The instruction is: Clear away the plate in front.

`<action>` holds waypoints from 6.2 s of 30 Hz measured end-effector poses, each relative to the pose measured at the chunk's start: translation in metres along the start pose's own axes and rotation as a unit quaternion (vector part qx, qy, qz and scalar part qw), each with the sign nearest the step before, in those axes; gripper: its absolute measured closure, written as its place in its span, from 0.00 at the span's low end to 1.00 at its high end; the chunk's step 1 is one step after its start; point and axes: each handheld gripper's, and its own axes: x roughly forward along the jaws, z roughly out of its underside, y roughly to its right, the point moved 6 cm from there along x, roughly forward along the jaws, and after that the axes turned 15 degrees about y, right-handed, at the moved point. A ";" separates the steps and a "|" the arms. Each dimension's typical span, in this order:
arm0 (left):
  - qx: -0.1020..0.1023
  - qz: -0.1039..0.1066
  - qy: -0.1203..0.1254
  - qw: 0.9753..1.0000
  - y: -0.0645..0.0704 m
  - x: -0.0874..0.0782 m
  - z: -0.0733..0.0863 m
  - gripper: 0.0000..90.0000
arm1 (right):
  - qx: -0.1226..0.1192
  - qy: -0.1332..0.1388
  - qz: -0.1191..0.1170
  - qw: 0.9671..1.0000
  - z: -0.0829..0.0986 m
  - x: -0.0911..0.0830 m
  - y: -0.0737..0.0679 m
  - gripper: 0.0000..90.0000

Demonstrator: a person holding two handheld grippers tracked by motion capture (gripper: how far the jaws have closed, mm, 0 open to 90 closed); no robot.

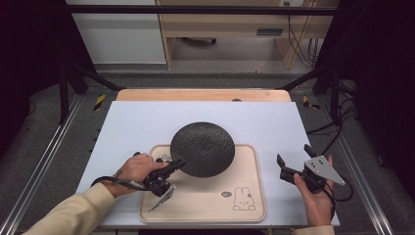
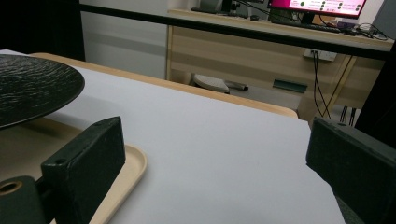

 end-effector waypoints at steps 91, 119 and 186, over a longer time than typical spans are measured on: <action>0.006 0.071 0.073 0.995 0.050 -0.008 -0.023 0.93 | -0.008 -0.009 0.010 1.000 0.003 -0.001 0.002 0.06; -0.008 0.047 0.072 0.996 0.044 -0.017 -0.017 0.70 | -0.008 -0.008 0.011 1.000 0.002 -0.001 0.002 0.06; -0.625 -0.257 -0.072 0.733 -0.049 -0.099 0.011 0.08 | 0.034 -0.006 -0.049 0.998 -0.003 0.004 -0.020 0.02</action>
